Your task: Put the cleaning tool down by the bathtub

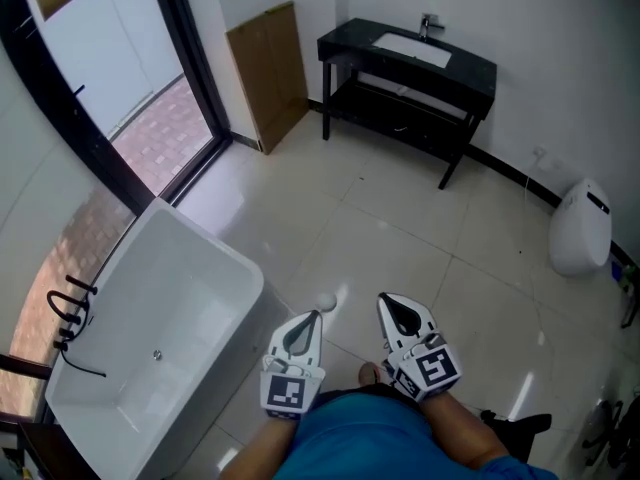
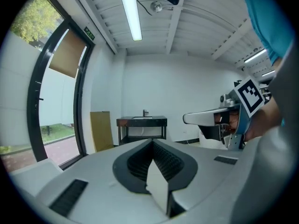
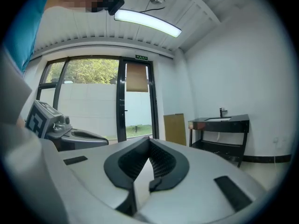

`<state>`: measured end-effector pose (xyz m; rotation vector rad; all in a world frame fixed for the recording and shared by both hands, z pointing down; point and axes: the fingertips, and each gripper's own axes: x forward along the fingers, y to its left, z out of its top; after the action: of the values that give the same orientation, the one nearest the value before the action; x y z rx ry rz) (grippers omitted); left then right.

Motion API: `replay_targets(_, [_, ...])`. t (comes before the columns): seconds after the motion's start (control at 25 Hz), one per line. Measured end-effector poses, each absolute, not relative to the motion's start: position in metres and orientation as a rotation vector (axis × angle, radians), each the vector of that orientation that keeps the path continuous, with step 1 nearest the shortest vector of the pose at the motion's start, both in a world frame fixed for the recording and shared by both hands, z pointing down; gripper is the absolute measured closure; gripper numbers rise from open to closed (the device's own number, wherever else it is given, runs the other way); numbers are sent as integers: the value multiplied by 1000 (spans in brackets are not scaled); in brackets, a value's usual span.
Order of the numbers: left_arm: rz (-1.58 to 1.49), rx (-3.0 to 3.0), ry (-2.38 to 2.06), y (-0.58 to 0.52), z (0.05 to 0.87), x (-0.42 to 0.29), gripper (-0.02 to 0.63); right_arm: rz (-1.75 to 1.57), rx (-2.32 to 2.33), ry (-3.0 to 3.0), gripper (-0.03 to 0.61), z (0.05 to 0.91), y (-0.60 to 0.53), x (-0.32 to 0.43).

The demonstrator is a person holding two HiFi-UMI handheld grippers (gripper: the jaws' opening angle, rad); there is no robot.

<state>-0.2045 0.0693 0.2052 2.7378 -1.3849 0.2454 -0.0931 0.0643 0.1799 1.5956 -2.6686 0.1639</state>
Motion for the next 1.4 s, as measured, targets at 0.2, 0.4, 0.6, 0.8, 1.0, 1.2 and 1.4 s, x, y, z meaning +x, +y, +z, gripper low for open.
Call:
replay_targets(0.2, [237, 2776, -1432, 71, 189, -167, 620, 136, 1626, -2667, 598, 174, 78, -52])
replay_targets(0.4, [267, 2826, -1383, 82, 195, -130, 620, 74, 1683, -2651, 598, 171, 84, -21])
replay_targets(0.6, [286, 2842, -1344, 87, 199, -109, 620, 77, 1733, -2611, 598, 173, 87, 5])
replay_targets(0.8, [295, 2837, -1332, 89, 206, -97, 620, 105, 1740, -2591, 598, 183, 90, 16])
replay_targets(1.0, [325, 2835, -1326, 91, 213, -90, 620, 97, 1733, -2588, 598, 184, 90, 22])
replay_targets(1.2, [318, 2829, -1322, 87, 216, -89, 620, 93, 1727, -2578, 598, 186, 88, 24])
replay_targets(1.4, [305, 2844, -1310, 81, 212, -88, 620, 82, 1725, -2571, 598, 184, 86, 23])
